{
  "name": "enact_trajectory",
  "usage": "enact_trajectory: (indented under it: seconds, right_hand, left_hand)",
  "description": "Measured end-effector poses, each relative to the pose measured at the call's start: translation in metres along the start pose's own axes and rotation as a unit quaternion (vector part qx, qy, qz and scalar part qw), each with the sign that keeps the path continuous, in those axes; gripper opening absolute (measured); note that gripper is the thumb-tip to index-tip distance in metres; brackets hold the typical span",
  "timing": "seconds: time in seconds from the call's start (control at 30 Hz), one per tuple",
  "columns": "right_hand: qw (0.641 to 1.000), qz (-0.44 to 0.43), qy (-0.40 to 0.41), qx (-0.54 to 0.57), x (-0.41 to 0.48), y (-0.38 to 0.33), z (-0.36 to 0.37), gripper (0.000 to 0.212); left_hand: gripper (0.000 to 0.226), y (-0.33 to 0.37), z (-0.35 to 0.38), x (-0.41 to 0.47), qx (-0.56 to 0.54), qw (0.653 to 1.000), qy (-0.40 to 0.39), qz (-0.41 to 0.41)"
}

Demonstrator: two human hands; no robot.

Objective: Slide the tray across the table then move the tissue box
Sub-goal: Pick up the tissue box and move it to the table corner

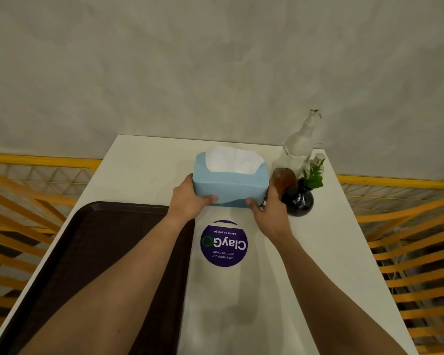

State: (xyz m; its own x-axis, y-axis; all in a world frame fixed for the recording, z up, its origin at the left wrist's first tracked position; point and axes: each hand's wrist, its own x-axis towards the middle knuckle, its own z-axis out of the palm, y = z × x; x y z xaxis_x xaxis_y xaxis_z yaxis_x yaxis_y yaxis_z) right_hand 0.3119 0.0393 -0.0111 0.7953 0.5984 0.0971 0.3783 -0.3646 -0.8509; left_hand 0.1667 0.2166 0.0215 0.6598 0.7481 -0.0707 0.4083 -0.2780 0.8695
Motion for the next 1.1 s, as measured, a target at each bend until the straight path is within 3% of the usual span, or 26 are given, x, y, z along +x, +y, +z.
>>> enact_trajectory:
  seconds: [0.17,0.33,0.73,1.1]
  right_hand:
    - [0.999,-0.033,0.002,-0.012,-0.011,-0.044,0.029,0.065]
    - [1.000,-0.013,-0.017,-0.018,-0.012,-0.062,0.047,0.065]
    - [0.999,-0.026,0.002,-0.023,-0.029,-0.153,0.170,0.065]
    - [1.000,0.005,-0.001,-0.024,0.023,-0.183,0.235,0.078]
  left_hand:
    - [0.076,-0.012,-0.059,-0.003,-0.009,0.999,0.013,0.033]
    - [0.075,-0.021,-0.089,-0.001,-0.003,0.999,0.025,0.033]
    - [0.073,-0.080,-0.231,0.017,-0.004,0.999,0.013,0.052]
    - [0.072,-0.113,-0.276,0.073,0.001,0.998,0.014,0.054]
